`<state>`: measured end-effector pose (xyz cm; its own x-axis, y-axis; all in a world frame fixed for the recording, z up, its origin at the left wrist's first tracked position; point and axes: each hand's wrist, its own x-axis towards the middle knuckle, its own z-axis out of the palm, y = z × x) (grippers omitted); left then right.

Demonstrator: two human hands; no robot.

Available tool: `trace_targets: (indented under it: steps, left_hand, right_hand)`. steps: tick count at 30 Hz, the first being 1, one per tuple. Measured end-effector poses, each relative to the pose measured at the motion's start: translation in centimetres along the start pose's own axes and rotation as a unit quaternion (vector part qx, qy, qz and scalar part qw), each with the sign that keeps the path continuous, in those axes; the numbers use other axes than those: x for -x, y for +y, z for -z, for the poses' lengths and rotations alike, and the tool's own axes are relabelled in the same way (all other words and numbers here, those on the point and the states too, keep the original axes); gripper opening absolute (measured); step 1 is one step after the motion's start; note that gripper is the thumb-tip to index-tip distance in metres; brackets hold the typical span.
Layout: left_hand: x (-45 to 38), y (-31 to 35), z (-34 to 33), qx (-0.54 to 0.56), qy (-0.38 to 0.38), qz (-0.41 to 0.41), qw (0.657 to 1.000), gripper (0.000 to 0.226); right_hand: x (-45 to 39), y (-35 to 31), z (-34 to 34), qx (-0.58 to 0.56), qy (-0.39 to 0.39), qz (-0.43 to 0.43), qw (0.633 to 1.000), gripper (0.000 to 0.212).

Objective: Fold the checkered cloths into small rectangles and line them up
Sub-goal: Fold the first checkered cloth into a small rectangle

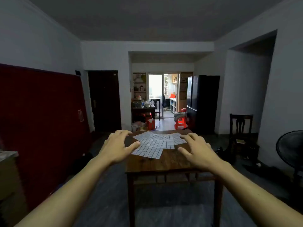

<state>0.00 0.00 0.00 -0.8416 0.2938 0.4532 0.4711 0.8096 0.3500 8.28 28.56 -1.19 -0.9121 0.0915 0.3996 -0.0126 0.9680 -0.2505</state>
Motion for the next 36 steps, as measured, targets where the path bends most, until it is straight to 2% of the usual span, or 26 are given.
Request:
trace_targets:
  steps: [5, 11, 19, 25, 36]
  left_hand:
    - [-0.4, 0.8, -1.2, -0.045, -0.013, 0.005, 0.999, 0.069]
    - [-0.4, 1.4, -3.7, -0.135, -0.036, 0.032, 0.990, 0.073]
    - [1.0, 0.9, -7.2, -0.119, -0.052, 0.061, 0.990, 0.071]
    - [-0.3, -3.3, -8.6, -0.130, -0.064, 0.072, 0.987, 0.066]
    - [-9.7, -16.4, -10.3, -0.103, -0.068, 0.067, 0.990, 0.066]
  right_hand:
    - [-0.9, 1.9, 1.0, -0.011, -0.005, -0.026, 1.000, 0.055]
    - [-0.5, 4.2, 1.3, 0.004, -0.006, -0.015, 1.000, 0.056]
    - [-0.9, 5.9, -1.9, -0.043, -0.047, -0.013, 0.998, 0.055]
    - [-3.9, 4.3, -5.7, -0.032, -0.075, 0.025, 0.996, 0.057]
    - [-16.4, -1.5, -13.5, -0.015, -0.084, 0.007, 0.996, 0.058]
